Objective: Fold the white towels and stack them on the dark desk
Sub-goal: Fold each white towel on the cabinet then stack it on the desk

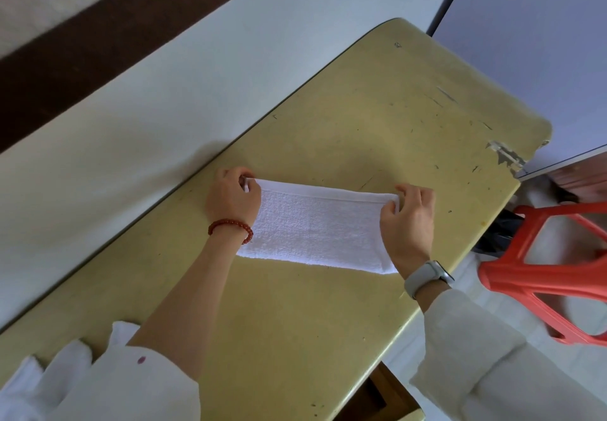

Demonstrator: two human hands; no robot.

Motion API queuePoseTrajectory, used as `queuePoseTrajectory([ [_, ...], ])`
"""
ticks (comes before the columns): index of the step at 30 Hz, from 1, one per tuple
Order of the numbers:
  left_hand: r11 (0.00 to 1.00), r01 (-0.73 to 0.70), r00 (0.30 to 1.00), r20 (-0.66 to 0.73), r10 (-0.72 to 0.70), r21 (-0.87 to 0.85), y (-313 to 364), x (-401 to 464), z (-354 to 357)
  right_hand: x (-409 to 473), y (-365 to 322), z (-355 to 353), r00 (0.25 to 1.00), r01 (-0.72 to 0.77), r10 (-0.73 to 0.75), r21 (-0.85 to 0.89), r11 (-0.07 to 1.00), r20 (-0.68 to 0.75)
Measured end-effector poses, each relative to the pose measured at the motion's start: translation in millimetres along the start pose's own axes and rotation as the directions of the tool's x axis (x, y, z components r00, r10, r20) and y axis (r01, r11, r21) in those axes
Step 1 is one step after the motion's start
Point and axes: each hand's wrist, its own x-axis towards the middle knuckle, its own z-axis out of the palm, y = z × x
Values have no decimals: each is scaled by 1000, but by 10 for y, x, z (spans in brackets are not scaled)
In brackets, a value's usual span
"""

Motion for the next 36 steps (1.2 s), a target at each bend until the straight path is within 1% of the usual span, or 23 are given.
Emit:
queuePoseTrajectory([
  [1,1000,-17,1000,-19,17,21,18,-13,-25,-21,1,-1,997,57,-61,-85,995,-52],
  [2,995,-71,996,-56,74,64,28,-31,-44,-53,-2,-1,984,131,-149,-165,978,-101],
  [3,979,-157,981,-92,169,128,39,-64,-57,-91,-10,4,962,206,-239,-227,952,-129],
  [4,947,-258,953,-113,282,189,47,-116,-58,-135,-23,15,937,282,-325,-273,920,-128],
  [6,844,-456,865,-83,495,283,54,-288,12,-235,-61,80,892,411,-450,-336,848,-47],
  [7,788,-528,826,-26,564,318,46,-402,79,-291,-87,131,878,450,-479,-373,811,19],
  [8,749,-571,804,45,593,336,33,-518,151,-348,-95,196,870,476,-484,-412,777,92],
  [10,730,-583,810,183,557,357,-6,-683,280,-450,-65,320,871,487,-448,-468,737,201],
  [12,737,-543,840,285,463,403,-35,-722,348,-503,22,390,882,470,-407,-489,735,236],
  [14,737,-512,855,342,389,441,-69,-694,370,-510,128,403,883,468,-397,-514,718,250],
  [16,745,-495,860,375,347,447,-112,-665,381,-505,166,391,888,459,-386,-522,719,249],
  [19,755,-501,856,374,358,423,-114,-646,362,-493,175,380,894,448,-391,-491,747,220],
  [21,747,-519,849,357,391,416,-116,-636,319,-478,204,348,892,451,-420,-422,787,170],
  [23,739,-546,837,227,498,395,-187,-676,261,-472,234,273,901,431,-420,-326,841,105],
  [24,737,-561,822,150,549,377,-240,-733,229,-485,235,221,909,414,-409,-308,857,84],
  [26,730,-589,794,75,604,347,-334,-912,170,-531,222,125,905,416,-420,-349,840,68],
  [28,712,-595,786,83,613,372,-418,-1051,113,-581,225,60,877,462,-472,-417,783,85],
  [30,730,-544,824,102,557,414,-454,-1030,61,-658,245,8,817,558,-566,-397,729,110],
  [32,778,-444,886,87,456,444,-401,-901,17,-787,277,-29,713,699,-682,-248,671,164],
  [34,794,-398,911,99,400,460,-300,-765,-13,-941,249,-56,618,777,-738,-66,626,269],
  [35,782,-408,908,120,402,471,-266,-724,-7,-996,216,-56,595,774,-735,12,633,324],
  [36,768,-428,900,146,411,476,-247,-698,4,-1017,170,-51,596,747,-712,68,661,371],
])
